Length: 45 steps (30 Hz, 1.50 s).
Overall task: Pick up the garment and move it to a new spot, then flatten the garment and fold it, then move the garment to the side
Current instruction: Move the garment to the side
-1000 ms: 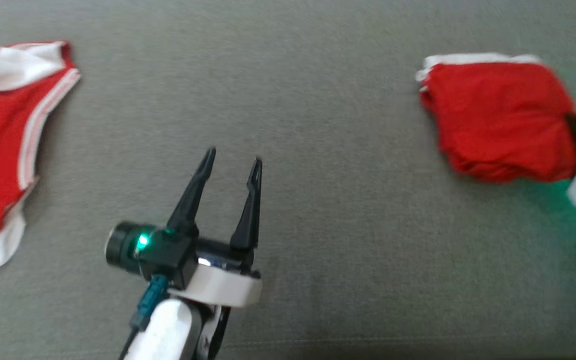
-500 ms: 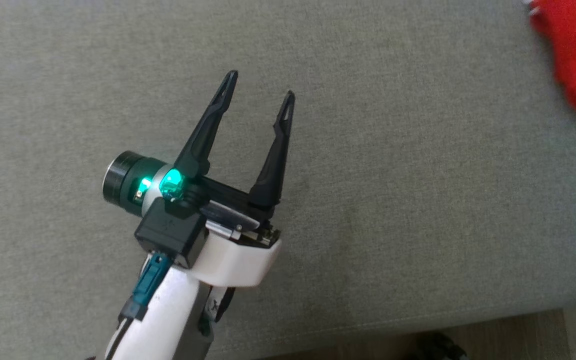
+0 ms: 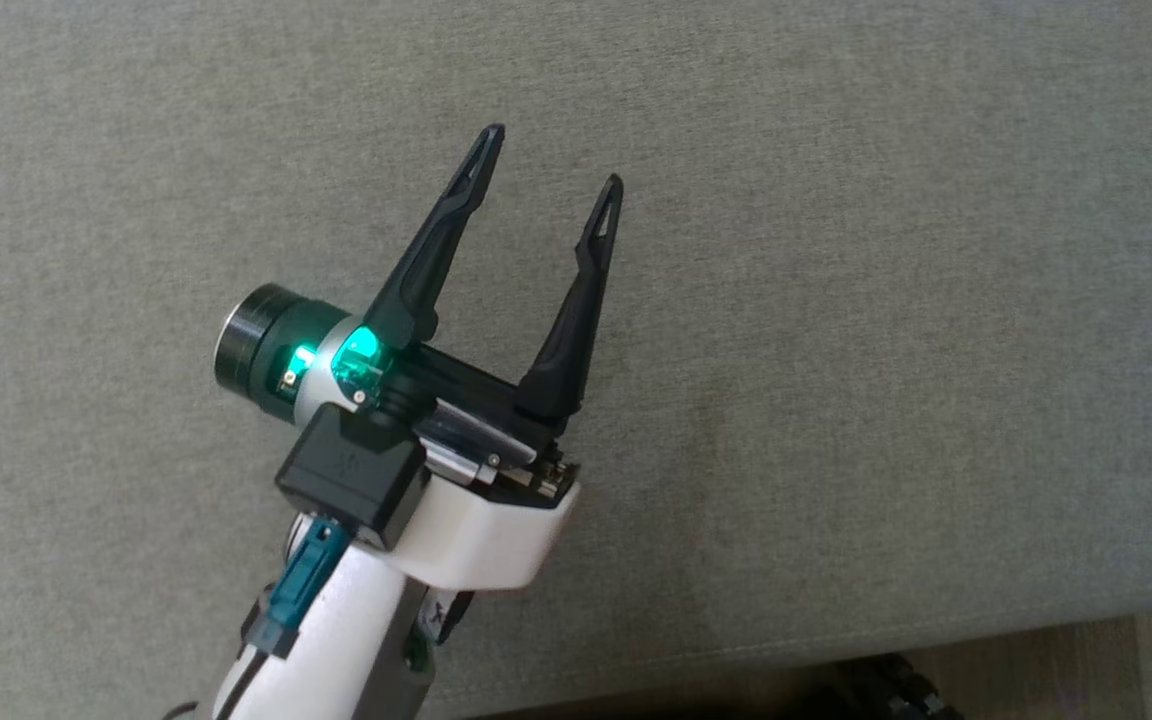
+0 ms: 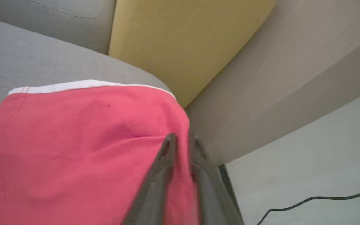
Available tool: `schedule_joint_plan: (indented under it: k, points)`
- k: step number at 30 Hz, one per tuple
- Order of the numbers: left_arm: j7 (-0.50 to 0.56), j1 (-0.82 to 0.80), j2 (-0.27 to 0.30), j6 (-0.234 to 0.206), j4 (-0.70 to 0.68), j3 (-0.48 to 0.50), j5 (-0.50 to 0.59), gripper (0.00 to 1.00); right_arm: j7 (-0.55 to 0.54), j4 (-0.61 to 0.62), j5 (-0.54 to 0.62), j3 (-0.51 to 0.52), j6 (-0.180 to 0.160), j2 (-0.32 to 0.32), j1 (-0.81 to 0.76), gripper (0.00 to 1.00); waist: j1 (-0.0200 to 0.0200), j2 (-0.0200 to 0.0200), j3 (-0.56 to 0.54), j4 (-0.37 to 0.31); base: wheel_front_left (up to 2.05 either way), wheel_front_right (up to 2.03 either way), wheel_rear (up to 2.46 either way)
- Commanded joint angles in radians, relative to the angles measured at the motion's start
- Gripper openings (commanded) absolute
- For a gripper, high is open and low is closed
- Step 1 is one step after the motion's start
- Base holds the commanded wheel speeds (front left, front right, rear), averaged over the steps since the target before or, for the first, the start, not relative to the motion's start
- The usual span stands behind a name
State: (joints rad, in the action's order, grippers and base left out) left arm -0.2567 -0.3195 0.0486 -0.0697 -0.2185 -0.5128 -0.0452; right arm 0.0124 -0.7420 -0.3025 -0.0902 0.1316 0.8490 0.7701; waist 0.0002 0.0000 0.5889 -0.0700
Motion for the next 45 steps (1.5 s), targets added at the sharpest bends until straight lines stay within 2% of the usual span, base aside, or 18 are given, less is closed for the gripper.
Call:
schedule_joint_plan:
  k: [1, 5, 7, 10, 12, 20, 24, 27, 31, 37, 45]
  points:
    - [-0.005, -0.021, 0.002, 0.005, -0.038, 0.017, 0.009, 1.0, 0.02, -0.005, 0.07, 0.063, -0.001, 0.032, -0.003, 1.0, -0.0002, 0.0, 0.001, 0.01, 0.0, 0.0, 0.0]
    - [-0.005, -0.016, 0.002, 0.002, -0.026, 0.021, 0.001, 1.0, 0.022, -0.024, 0.194, 0.173, -0.001, -0.033, -0.013, 1.0, -0.0002, 0.0, -0.028, 0.024, 0.0, 0.0, 0.0]
    - [-0.005, -0.013, 0.002, 0.0, -0.022, 0.023, -0.001, 1.0, 0.024, -0.02, 0.221, 0.198, -0.001, -0.056, -0.023, 1.0, -0.0002, 0.0, -0.04, 0.027, 0.0, 0.0, 0.0]
    - [-0.005, 0.005, 0.002, -0.005, -0.008, 0.03, -0.01, 1.0, 0.034, 0.013, 0.255, 0.249, -0.001, -0.156, -0.066, 1.0, -0.0002, 0.0, -0.091, 0.032, 0.0, 0.0, 0.0]
    - [-0.005, 0.023, 0.002, -0.012, 0.005, 0.038, -0.02, 1.0, 0.04, 0.054, 0.248, 0.244, -0.001, -0.231, -0.105, 1.0, -0.0002, 0.0, -0.134, 0.033, 0.0, 0.0, 0.0]
    - [-0.005, 0.127, 0.002, -0.033, 0.128, 0.099, -0.077, 1.0, 0.116, 0.214, 0.086, 0.077, -0.001, -0.444, -0.278, 1.0, -0.0002, 0.0, -0.33, 0.043, 0.0, 0.0, 0.0]
    - [-0.005, 0.216, 0.002, -0.057, 0.244, 0.15, -0.105, 1.0, 0.193, 0.232, 0.017, -0.004, -0.001, -0.566, -0.41, 1.0, -0.0002, 0.0, -0.469, 0.065, 0.0, 0.0, 0.0]
    - [-0.005, 0.269, 0.002, -0.067, 0.3, 0.183, -0.113, 1.0, 0.231, 0.226, 0.002, -0.047, -0.001, -0.624, -0.489, 1.0, -0.0002, 0.0, -0.544, 0.082, 0.0, 0.0, 0.0]
    - [-0.005, 0.329, 0.002, -0.063, 0.323, 0.224, -0.113, 1.0, 0.248, 0.282, 0.027, -0.109, -0.001, -0.657, -0.584, 1.0, -0.0002, 0.0, -0.612, 0.104, 0.0, 0.0, 0.0]
    - [-0.005, 0.405, 0.003, -0.051, 0.316, 0.292, -0.069, 1.0, 0.249, 0.487, 0.047, -0.083, -0.001, -0.701, -0.716, 1.0, -0.0002, 0.0, -0.677, 0.113, 0.0, 0.0, 0.0]
    - [-0.005, 0.458, 0.002, -0.029, 0.308, 0.324, -0.049, 1.0, 0.249, 0.554, 0.053, -0.018, -0.001, -0.727, -0.822, 1.0, -0.0002, 0.0, -0.728, 0.143, 0.0, 0.0, 0.0]
